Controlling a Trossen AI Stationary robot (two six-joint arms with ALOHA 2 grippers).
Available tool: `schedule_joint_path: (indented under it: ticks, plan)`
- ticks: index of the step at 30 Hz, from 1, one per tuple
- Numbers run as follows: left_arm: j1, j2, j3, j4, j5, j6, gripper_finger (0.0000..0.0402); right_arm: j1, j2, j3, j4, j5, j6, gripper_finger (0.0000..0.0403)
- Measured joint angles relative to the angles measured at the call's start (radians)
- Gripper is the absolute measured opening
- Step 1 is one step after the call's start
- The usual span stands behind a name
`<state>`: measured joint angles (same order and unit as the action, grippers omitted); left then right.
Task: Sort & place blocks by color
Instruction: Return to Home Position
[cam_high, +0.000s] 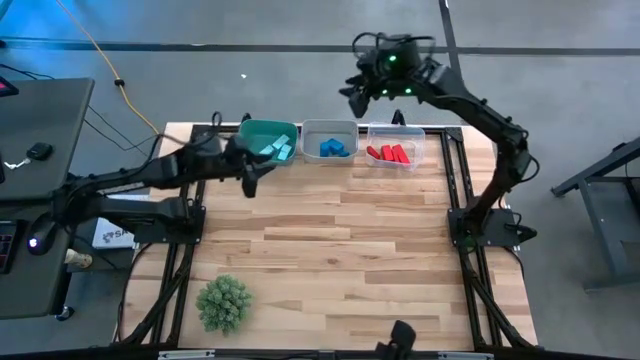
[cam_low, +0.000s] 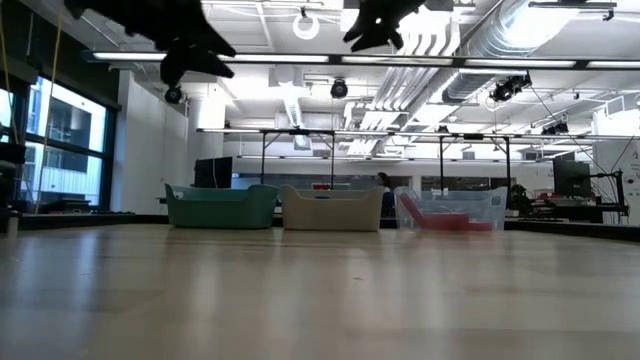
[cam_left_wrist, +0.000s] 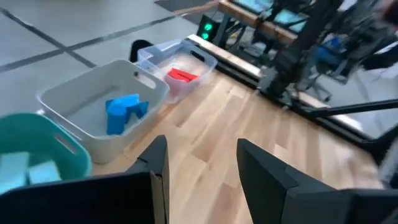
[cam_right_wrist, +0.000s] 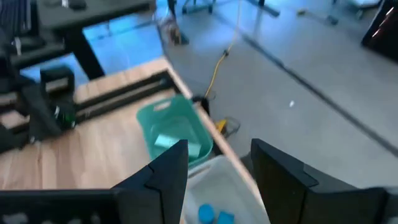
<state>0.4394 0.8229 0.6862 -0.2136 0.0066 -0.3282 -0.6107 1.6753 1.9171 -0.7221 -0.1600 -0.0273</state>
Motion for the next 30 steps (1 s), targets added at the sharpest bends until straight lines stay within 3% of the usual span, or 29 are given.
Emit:
schedule_joint_path:
  ticks: [10, 30]
  plan:
    - [-0.116, -0.278, -0.293, 0.199, -0.098, -0.136, 0.0113, -0.057, -0.059, 0.0, 0.125, -0.002, -0.008, 0.0165]
    - [-0.304, -0.606, -0.564, 0.244, -0.2, -0.172, 0.0113, -0.07, -0.06, -0.001, 0.156, -0.016, 0.027, 0.0165]
